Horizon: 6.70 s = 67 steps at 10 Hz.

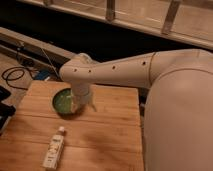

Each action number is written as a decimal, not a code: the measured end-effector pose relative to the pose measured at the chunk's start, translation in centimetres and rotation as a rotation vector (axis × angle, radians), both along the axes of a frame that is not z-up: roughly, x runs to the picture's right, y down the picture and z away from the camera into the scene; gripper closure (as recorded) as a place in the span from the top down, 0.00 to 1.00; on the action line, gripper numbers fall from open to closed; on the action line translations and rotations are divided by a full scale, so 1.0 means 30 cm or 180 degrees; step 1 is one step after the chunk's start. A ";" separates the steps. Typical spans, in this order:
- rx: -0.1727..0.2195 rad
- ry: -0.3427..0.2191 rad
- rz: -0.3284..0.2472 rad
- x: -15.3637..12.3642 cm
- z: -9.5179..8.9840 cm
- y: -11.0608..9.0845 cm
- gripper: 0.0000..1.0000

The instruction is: Place the bottle in the ceramic bowl

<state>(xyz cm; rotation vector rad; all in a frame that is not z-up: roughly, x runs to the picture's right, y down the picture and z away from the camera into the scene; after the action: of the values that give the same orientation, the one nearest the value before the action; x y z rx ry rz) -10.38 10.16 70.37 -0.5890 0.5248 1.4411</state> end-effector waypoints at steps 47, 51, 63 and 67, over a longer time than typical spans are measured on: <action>-0.1306 -0.0306 -0.0683 -0.484 0.350 0.536 0.38; -0.1313 -0.0308 -0.0679 -0.486 0.337 0.523 0.02; 0.0163 -0.0787 -0.0329 -0.348 -0.087 0.145 0.00; 0.0303 -0.0864 -0.0305 -0.341 -0.127 0.120 0.00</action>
<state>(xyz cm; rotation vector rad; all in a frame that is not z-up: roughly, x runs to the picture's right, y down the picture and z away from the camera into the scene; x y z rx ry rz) -20.61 13.76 66.55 -0.6625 0.2650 1.2638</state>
